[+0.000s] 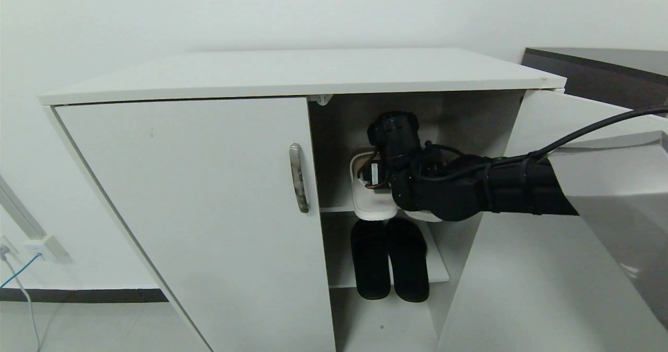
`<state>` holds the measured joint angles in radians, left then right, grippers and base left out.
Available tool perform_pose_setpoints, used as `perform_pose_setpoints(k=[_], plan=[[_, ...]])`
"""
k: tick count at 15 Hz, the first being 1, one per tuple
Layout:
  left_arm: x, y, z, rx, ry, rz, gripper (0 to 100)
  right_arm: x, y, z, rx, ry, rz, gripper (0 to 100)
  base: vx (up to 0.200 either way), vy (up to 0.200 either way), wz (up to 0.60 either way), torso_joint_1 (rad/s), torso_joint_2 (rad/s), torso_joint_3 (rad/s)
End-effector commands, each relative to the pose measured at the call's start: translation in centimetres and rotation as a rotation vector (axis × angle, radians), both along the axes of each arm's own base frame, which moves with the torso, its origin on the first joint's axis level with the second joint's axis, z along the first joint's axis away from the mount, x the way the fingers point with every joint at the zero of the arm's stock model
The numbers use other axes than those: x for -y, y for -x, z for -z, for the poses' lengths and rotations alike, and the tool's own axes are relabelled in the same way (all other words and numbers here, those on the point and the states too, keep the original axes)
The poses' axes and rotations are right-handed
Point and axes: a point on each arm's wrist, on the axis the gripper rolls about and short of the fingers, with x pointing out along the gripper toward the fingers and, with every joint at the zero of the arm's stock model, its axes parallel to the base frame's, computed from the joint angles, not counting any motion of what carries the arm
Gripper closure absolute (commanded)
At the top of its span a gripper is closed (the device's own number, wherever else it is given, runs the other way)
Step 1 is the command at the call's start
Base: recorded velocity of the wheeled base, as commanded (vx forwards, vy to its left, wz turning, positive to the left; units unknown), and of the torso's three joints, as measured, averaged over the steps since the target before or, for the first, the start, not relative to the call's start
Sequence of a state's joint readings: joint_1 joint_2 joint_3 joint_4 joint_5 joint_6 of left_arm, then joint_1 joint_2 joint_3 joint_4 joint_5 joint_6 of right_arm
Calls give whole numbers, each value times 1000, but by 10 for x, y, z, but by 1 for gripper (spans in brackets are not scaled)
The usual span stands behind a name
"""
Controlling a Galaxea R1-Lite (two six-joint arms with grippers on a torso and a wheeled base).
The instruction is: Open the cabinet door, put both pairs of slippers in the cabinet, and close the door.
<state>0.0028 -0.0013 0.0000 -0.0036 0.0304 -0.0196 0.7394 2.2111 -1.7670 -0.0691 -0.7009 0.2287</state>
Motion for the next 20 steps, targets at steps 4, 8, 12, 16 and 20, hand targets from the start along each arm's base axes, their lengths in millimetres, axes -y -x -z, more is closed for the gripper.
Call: perform_pose_setpoints(k=[4, 8, 12, 16, 20], plan=[[0, 0, 0, -2, 0, -1, 100, 13, 56, -20, 3, -19, -60, 0, 0, 0, 0, 0, 0, 0], [0, 0, 0, 0, 0, -1, 100, 22, 97, -7, 30, -51, -130, 0, 0, 0, 0, 0, 0, 0], [0, 0, 0, -2, 0, -1, 100, 33, 139, 0, 49, -83, -228, 0, 0, 0, 0, 0, 0, 0], [0, 0, 0, 0, -1, 3, 100, 31, 144, -1, 52, -88, -258, 0, -50, 0, 0, 1, 1, -2], [0, 0, 0, -2, -1, 3, 100, 31, 144, -1, 51, -90, -259, 0, -200, 0, 0, 12, 2, -1]])
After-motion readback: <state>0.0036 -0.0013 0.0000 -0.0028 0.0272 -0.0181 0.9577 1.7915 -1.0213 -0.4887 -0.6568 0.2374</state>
